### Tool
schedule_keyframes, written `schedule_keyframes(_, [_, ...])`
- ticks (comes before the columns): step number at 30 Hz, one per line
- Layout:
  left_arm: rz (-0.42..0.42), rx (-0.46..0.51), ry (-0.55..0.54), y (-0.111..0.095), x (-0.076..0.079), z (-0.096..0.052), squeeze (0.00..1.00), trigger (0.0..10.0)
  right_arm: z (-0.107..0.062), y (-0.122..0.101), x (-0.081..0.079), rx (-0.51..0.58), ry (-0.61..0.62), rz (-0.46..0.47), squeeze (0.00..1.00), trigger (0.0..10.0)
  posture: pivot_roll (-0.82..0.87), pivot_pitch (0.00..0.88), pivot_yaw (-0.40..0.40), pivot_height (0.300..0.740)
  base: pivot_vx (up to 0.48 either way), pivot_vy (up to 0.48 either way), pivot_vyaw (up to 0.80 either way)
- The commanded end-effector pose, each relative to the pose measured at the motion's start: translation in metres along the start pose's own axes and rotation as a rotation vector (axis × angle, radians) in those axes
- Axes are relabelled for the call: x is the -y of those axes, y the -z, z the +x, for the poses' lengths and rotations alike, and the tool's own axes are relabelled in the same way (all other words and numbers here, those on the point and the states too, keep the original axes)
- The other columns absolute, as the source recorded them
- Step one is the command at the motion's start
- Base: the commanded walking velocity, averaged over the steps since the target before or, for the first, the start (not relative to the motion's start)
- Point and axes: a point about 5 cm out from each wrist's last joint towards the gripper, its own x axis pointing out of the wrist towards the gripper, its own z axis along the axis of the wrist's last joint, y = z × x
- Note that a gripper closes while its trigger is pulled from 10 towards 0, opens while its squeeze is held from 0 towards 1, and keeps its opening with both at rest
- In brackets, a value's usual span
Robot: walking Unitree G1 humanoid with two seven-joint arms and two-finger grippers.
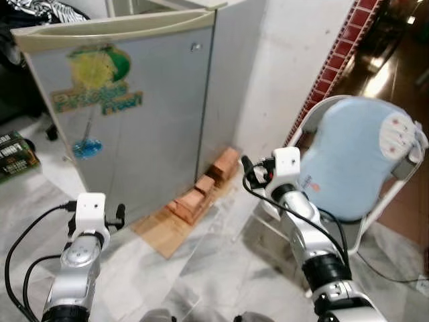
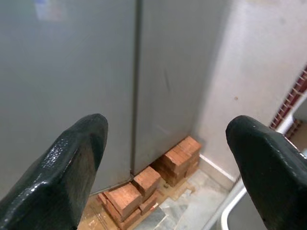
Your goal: Restocking fridge
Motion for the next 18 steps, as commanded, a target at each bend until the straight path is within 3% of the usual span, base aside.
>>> schedule_keyframes(1, [0.003, 0.014, 0.014, -0.004, 0.005, 0.004, 0.0, 10.0, -0.004, 0.002, 0.012, -0.02, 0.039, -0.009, 0.0, 10.0, 0.07, 0.0, -0.061, 0.74, 0.0, 0.48, -0.66])
schedule_keyframes(11, [0.006, 0.032, -0.037, -0.014, -0.01, 0.013, 0.0, 10.0, -0.006, 0.003, 0.01, -0.025, 0.038, -0.008, 0.0, 10.0, 0.06, 0.0, -0.058, 0.74, 0.0, 0.48, -0.73])
schedule_keyframes(18, [0.01, 0.051, -0.05, -0.019, -0.014, 0.018, 0.0, 10.0, -0.007, 0.002, 0.011, -0.025, 0.044, -0.01, 0.0, 10.0, 0.06, 0.0, -0.057, 0.74, 0.0, 0.48, -0.12])
